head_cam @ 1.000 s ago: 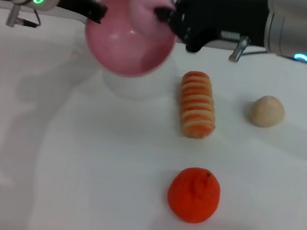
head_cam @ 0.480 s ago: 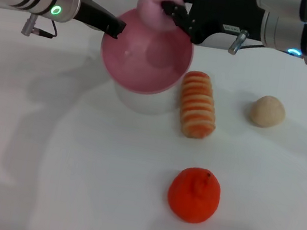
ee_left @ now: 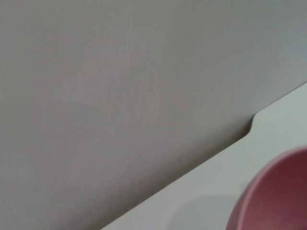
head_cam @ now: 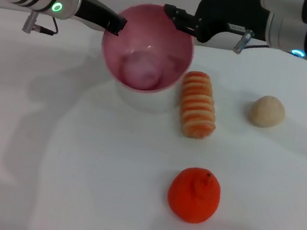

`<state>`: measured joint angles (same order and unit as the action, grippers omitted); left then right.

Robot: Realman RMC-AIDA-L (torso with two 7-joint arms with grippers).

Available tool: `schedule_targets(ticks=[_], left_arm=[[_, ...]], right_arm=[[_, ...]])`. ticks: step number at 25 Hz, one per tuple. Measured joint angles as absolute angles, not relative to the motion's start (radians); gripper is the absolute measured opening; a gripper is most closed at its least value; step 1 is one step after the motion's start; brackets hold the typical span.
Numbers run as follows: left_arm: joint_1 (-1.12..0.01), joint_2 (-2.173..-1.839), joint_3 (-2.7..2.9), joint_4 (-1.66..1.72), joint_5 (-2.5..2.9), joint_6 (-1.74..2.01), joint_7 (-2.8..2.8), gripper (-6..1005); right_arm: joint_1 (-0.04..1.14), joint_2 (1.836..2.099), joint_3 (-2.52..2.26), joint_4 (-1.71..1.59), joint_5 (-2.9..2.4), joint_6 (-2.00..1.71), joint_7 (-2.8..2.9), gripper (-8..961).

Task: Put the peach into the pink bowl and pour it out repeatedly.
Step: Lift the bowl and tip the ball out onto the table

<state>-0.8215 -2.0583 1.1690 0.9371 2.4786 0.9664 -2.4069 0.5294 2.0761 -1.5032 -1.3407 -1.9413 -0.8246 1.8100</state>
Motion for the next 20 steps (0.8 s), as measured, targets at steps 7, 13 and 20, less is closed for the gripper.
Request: schedule_targets(ticks=[7, 13, 20], left_arm=[[-0.794, -2.057, 1.25, 0.959, 2.531, 0.909, -2.382, 34], [-0.753, -2.057, 1.36, 1.008, 2.598, 0.795, -2.379, 34], [-0.688, -2.06, 1.532, 1.1, 2.67, 0.624, -2.381, 34]], right_arm=[[0.457, 2.083, -1.461, -1.363, -1.81, -0.774, 1.738, 477], [0.319, 2.076, -1.401, -1.284, -1.173, -0.821, 1.241, 476], [0.25, 2.079, -1.381, -1.108, -0.741, -0.904, 0.847, 476]])
